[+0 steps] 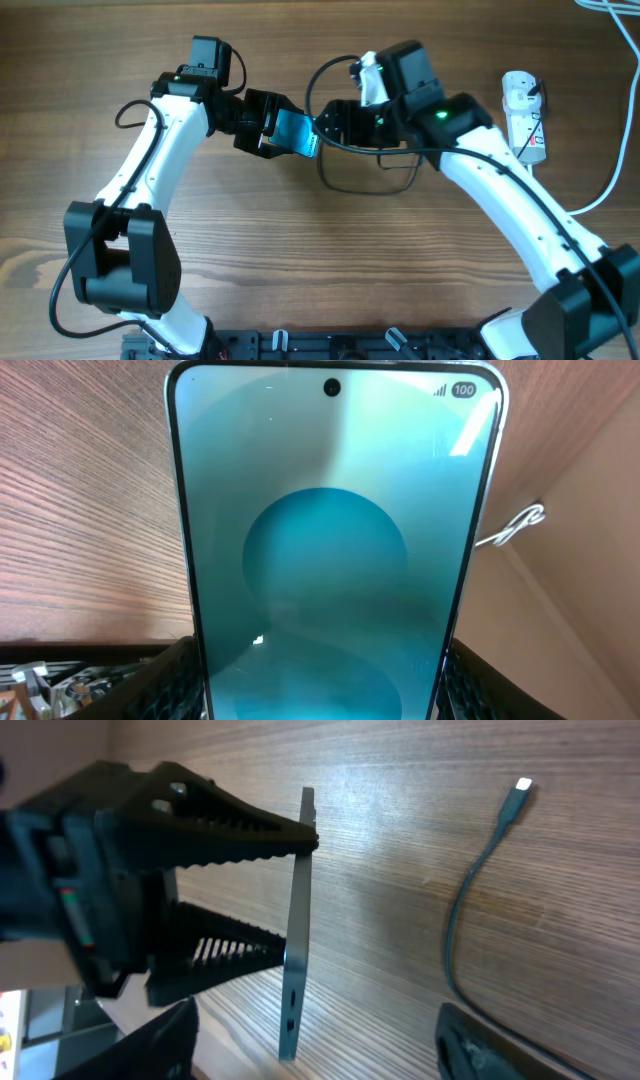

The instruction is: Plug charger to phone and switch on socket

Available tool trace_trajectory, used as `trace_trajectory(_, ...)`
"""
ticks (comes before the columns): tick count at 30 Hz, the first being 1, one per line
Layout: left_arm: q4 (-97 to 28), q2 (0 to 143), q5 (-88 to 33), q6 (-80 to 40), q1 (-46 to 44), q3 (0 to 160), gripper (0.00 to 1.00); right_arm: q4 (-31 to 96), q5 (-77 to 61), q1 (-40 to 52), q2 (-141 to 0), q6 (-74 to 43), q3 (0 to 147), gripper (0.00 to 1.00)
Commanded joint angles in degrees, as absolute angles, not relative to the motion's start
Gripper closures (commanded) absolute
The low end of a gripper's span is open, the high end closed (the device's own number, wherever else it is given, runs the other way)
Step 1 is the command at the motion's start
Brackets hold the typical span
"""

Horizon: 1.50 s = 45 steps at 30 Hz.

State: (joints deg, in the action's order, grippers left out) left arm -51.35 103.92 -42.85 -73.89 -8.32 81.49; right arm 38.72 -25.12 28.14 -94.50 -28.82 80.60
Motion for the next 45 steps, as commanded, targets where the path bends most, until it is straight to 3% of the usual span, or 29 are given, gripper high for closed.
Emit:
trace_trajectory(1, -51.2, 101.9, -43.4, -74.4, -8.5, 82.5, 0.45, 35.8, -22.7, 31.0, -97.8, -31.9, 80.0, 0.31)
trace_trajectory(11, -51.2, 101.9, -43.8, -74.4, -8.5, 82.5, 0.45, 30.2, -21.4, 34.0, -102.6, -33.4, 80.0, 0.52)
trace_trajectory(18, -51.2, 101.9, -43.8, -74.4, -8.5, 82.5, 0.45, 29.6, -20.6, 34.0, -102.6, -33.6, 80.0, 0.76)
trace_trajectory(23, -51.2, 101.9, -43.9, -74.4, -8.5, 82.5, 0.45, 29.6, -20.6, 34.0, -102.7, -33.6, 80.0, 0.79)
trace_trajectory(32, -51.2, 101.9, -43.8, -74.5, -8.5, 82.5, 0.42, 29.6, -20.8, 34.0, -102.7, -33.6, 80.0, 0.96)
trace_trajectory(34, -51.2, 101.9, -43.8, -74.5, -8.5, 82.5, 0.36, 29.6, -20.8, 34.0, -102.7, -34.1, 80.0, 0.96)
trace_trajectory(37, -51.2, 101.9, -43.8, -74.4, -8.5, 82.5, 0.14, 29.2, -20.8, 33.9, -102.7, -36.2, 80.0, 0.96)
trace_trajectory(39, -51.2, 101.9, -43.8, -74.4, -8.5, 82.5, 0.05, 29.1, -20.8, 33.9, -102.7, -37.3, 80.0, 0.96)
trace_trajectory(45, -51.2, 101.9, -43.8, -74.0, -8.5, 82.5, 0.0, 29.1, -21.3, 29.6, -101.4, -37.7, 80.0, 0.96)
